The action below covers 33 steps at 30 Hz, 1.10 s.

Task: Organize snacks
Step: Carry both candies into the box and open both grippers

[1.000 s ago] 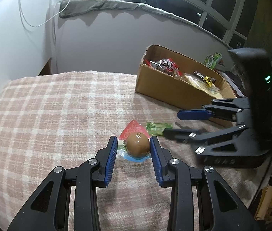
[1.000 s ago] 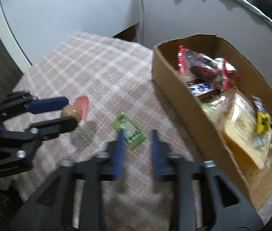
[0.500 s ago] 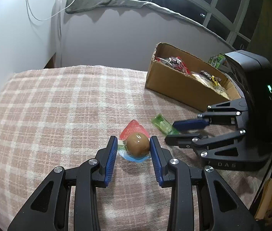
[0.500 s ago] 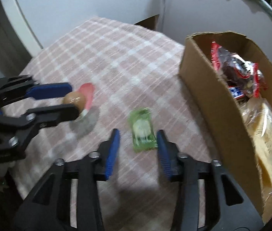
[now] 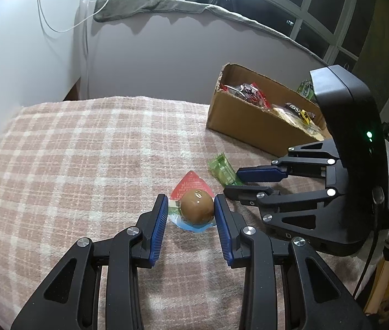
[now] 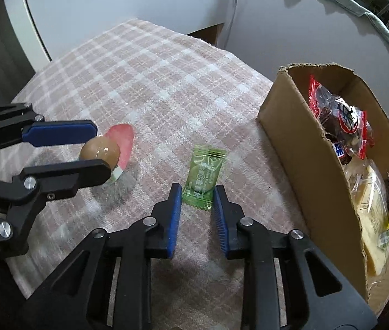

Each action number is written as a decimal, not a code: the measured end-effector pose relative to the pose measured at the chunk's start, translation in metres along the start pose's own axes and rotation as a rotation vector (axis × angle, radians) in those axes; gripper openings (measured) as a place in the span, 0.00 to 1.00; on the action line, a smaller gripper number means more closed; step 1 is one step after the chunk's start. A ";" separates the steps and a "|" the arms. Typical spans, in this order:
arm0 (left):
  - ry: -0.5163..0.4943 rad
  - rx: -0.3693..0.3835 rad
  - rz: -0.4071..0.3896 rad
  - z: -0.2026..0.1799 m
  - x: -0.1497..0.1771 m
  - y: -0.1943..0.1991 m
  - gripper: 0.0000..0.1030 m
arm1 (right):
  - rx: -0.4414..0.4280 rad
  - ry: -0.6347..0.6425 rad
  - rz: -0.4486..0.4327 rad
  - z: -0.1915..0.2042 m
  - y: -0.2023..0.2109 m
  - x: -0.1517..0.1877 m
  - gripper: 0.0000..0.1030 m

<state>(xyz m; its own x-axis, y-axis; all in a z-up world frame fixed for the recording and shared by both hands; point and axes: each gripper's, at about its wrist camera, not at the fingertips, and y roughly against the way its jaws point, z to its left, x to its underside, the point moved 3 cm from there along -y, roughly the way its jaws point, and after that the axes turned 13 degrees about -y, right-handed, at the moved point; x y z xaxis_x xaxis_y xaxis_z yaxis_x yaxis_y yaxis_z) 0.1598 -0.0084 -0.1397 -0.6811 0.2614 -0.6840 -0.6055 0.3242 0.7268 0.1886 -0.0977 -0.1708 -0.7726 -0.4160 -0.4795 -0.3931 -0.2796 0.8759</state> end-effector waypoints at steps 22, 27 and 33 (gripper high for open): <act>-0.105 -0.011 -0.093 -0.037 -0.040 0.027 0.32 | -0.033 -0.124 -0.178 -0.038 0.090 0.013 0.21; -0.138 0.004 -0.118 -0.050 -0.065 0.023 0.32 | -0.018 -0.155 -0.234 -0.060 0.116 0.007 0.20; -0.135 0.036 -0.138 -0.059 -0.093 0.010 0.32 | 0.028 -0.208 -0.283 -0.095 0.137 0.000 0.21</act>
<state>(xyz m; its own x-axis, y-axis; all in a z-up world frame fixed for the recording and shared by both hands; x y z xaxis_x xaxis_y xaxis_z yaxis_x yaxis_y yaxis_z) 0.1925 -0.0835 -0.0658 -0.5301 0.3309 -0.7807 -0.6723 0.3970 0.6248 0.1823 -0.2181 -0.0562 -0.7152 -0.1398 -0.6848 -0.6170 -0.3338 0.7126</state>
